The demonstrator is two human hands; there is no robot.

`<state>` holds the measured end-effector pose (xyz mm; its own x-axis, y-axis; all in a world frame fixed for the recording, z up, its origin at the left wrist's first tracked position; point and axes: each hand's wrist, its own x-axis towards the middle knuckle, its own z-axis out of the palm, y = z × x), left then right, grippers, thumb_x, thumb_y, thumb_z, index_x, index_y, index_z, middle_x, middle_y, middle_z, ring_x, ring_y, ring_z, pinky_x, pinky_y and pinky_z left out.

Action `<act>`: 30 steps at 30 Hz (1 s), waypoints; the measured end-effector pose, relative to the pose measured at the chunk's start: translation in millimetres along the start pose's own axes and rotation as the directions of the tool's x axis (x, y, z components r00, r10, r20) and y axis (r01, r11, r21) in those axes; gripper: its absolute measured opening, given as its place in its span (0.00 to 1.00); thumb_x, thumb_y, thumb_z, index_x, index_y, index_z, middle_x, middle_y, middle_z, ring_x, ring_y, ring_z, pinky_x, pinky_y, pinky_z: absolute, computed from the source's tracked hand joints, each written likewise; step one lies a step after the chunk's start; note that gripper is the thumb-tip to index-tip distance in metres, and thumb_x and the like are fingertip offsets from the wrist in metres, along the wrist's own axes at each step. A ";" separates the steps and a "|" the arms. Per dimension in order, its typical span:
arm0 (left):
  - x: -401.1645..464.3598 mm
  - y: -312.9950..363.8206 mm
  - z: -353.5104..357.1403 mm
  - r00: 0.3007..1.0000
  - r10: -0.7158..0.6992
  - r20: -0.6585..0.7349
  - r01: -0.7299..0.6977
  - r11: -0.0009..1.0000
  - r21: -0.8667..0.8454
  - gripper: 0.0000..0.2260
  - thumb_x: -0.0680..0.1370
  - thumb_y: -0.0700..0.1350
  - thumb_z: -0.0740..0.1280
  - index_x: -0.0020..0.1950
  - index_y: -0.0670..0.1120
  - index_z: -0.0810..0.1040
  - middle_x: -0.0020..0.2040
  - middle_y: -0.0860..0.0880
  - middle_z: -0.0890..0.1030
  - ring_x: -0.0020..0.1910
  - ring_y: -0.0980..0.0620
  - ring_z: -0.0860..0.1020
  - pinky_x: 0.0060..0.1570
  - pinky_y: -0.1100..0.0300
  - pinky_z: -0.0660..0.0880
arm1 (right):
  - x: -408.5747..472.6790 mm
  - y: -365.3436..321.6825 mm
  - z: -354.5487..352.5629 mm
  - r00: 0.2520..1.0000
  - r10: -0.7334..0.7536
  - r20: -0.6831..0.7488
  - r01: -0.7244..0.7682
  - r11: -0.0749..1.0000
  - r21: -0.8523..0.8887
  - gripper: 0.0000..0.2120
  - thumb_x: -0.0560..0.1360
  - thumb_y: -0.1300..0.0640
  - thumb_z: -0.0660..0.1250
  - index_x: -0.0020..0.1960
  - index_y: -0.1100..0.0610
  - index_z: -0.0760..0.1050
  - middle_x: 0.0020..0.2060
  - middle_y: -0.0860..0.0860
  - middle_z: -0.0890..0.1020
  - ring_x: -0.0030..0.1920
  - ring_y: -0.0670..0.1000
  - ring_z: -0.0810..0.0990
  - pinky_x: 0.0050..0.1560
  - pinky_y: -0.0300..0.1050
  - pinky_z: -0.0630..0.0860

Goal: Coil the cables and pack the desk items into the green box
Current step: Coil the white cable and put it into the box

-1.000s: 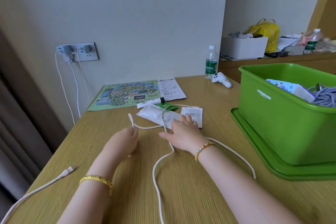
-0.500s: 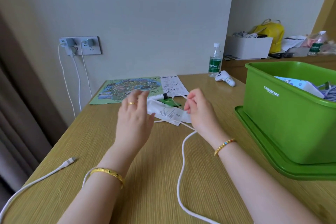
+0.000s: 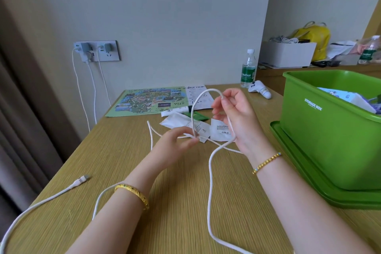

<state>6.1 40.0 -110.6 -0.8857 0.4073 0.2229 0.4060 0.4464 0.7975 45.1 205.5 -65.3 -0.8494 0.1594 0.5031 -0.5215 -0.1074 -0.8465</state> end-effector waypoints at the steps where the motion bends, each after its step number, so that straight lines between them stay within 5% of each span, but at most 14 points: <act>1: 0.5 0.6 2.2 1.000 0.004 0.009 -0.004 0.999 -0.045 0.04 0.76 0.48 0.67 0.46 0.50 0.80 0.54 0.56 0.79 0.57 0.57 0.74 0.56 0.62 0.66 | 0.5 1.4 -1.7 1.000 0.024 0.005 -0.024 1.000 0.015 0.09 0.80 0.66 0.55 0.47 0.54 0.68 0.34 0.46 0.80 0.34 0.44 0.77 0.39 0.36 0.76; 4: -0.1 6.8 3.0 0.995 0.026 -0.091 -0.045 0.976 -0.211 0.08 0.78 0.49 0.63 0.42 0.49 0.80 0.47 0.54 0.81 0.49 0.55 0.76 0.50 0.64 0.69 | 0.7 8.9 -5.4 0.996 0.091 -0.009 -0.091 0.994 -0.057 0.08 0.80 0.65 0.54 0.47 0.54 0.68 0.35 0.47 0.79 0.33 0.43 0.76 0.37 0.36 0.75; 8: 1.3 13.5 -4.9 0.972 -0.054 -0.230 -0.083 0.833 -0.547 0.14 0.81 0.47 0.57 0.38 0.51 0.77 0.44 0.54 0.83 0.50 0.55 0.79 0.54 0.60 0.71 | 3.3 20.2 -11.3 0.974 0.222 -0.056 -0.228 0.925 -0.303 0.11 0.80 0.63 0.53 0.56 0.53 0.70 0.35 0.47 0.77 0.29 0.42 0.72 0.36 0.38 0.73; 10: 0.4 16.6 -8.6 0.965 -0.098 -0.243 -0.093 0.737 -0.669 0.15 0.82 0.45 0.54 0.38 0.48 0.73 0.31 0.54 0.78 0.34 0.55 0.77 0.43 0.61 0.71 | 1.7 24.3 -10.8 0.948 0.317 -0.035 -0.293 0.820 -0.491 0.15 0.80 0.62 0.53 0.64 0.51 0.67 0.40 0.47 0.78 0.35 0.43 0.75 0.39 0.37 0.74; 12: -2.5 20.4 -10.2 0.969 -0.089 -0.230 -0.083 0.760 -0.645 0.14 0.82 0.45 0.53 0.39 0.47 0.72 0.26 0.55 0.68 0.23 0.57 0.66 0.31 0.64 0.65 | -1.8 28.1 -5.4 0.949 0.315 0.013 -0.242 0.756 -0.609 0.20 0.80 0.59 0.56 0.71 0.48 0.60 0.53 0.46 0.75 0.51 0.44 0.75 0.44 0.34 0.71; 15: -6.1 26.5 -8.7 0.995 -0.022 -0.099 -0.046 0.774 -0.632 0.14 0.82 0.44 0.54 0.41 0.46 0.75 0.24 0.55 0.63 0.20 0.58 0.58 0.21 0.67 0.59 | -6.4 24.8 6.1 0.993 0.063 0.099 0.014 0.771 -0.637 0.28 0.77 0.59 0.63 0.73 0.48 0.57 0.60 0.43 0.67 0.63 0.40 0.66 0.61 0.34 0.63; 17: -7.3 32.1 -7.9 1.000 0.019 -0.011 -0.021 0.741 -0.672 0.14 0.82 0.44 0.54 0.42 0.45 0.75 0.24 0.55 0.63 0.20 0.59 0.57 0.20 0.68 0.55 | -7.7 20.0 11.0 0.982 -0.088 0.166 0.177 0.728 -0.663 0.19 0.77 0.59 0.63 0.67 0.50 0.67 0.52 0.43 0.74 0.56 0.40 0.72 0.56 0.30 0.65; 19: -7.3 35.1 -9.6 1.000 0.024 0.002 -0.016 0.707 -0.708 0.13 0.82 0.45 0.55 0.43 0.44 0.76 0.23 0.55 0.63 0.20 0.59 0.57 0.21 0.67 0.54 | -10.2 16.6 15.2 0.972 -0.098 0.216 0.222 0.695 -0.684 0.05 0.79 0.56 0.59 0.51 0.51 0.74 0.35 0.45 0.75 0.37 0.42 0.74 0.40 0.36 0.69; 21: -9.0 34.0 -12.5 1.000 0.023 -0.018 -0.029 0.728 -0.684 0.12 0.80 0.46 0.57 0.42 0.44 0.77 0.23 0.55 0.64 0.21 0.58 0.59 0.22 0.67 0.58 | -11.4 17.7 15.7 0.974 -0.100 0.201 0.214 0.693 -0.688 0.09 0.80 0.55 0.56 0.43 0.52 0.71 0.27 0.45 0.69 0.27 0.43 0.67 0.29 0.37 0.63; 26: -10.0 27.8 -10.2 0.995 0.000 -0.102 -0.048 0.886 -0.462 0.14 0.80 0.48 0.59 0.38 0.48 0.78 0.27 0.54 0.69 0.20 0.60 0.67 0.43 0.53 0.70 | 0.2 17.9 2.2 0.986 -0.124 -0.111 0.032 0.796 -0.605 0.08 0.80 0.58 0.56 0.46 0.55 0.73 0.27 0.44 0.70 0.25 0.41 0.67 0.27 0.32 0.62; 30: -5.3 35.6 -2.3 0.985 -0.055 -0.166 -0.081 0.701 -0.708 0.17 0.81 0.48 0.56 0.36 0.46 0.75 0.37 0.54 0.80 0.40 0.60 0.79 0.49 0.59 0.73 | 1.4 27.1 -0.5 0.999 0.022 -0.041 -0.042 0.793 -0.607 0.07 0.80 0.57 0.56 0.45 0.55 0.71 0.28 0.48 0.73 0.25 0.40 0.68 0.29 0.33 0.66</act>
<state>24.7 51.9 -82.2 -0.9317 0.2443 0.2690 0.1965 -0.2839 0.9385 29.7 203.3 -87.6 -0.8565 0.1974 0.4770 -0.3286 0.5041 -0.7987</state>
